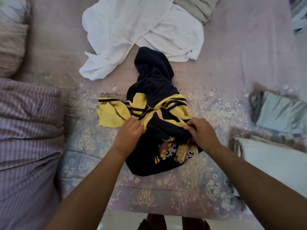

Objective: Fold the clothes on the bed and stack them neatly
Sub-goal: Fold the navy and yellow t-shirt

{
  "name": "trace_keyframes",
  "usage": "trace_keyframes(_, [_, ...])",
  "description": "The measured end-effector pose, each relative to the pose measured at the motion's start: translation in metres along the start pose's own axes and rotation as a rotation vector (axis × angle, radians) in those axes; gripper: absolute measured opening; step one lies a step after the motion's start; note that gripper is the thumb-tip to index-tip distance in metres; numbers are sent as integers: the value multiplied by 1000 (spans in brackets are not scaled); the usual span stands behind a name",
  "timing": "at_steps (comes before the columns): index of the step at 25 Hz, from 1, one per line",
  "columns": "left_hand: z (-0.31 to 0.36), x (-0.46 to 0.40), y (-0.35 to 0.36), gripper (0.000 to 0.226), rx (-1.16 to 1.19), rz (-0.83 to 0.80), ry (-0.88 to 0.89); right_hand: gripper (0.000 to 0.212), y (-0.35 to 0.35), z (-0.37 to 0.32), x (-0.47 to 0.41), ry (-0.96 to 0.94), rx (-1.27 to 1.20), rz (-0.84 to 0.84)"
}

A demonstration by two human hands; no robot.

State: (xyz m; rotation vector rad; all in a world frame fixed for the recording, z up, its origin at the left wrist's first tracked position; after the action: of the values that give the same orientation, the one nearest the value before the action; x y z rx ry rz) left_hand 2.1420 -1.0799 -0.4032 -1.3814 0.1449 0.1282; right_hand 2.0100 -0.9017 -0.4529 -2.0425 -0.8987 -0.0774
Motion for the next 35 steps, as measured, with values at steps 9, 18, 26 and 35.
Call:
trace_keyframes(9, [-11,37,2,23,112,-310,-139,37,-23,-48,75,-683,318,285])
trace_keyframes(18, [-17,-3,57,57,461,-486,-582,35,15,-35,114,-712,212,-34])
trace_keyframes(26, [-20,18,67,66,533,-316,-750,60,8,-52,-32,-401,380,-157])
trace_keyframes(35, [-35,1,73,75,479,-175,-793,27,28,-87,-63,-464,331,-49])
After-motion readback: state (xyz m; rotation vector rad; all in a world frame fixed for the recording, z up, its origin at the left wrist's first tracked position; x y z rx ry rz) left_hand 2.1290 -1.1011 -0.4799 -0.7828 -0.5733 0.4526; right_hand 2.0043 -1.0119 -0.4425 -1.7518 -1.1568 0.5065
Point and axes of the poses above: each hand's wrist, its own x-axis away from the middle knuckle, its own y-axis out of the palm, z = x × y, the point moved 9 cm from there along -x, towards the middle knuckle
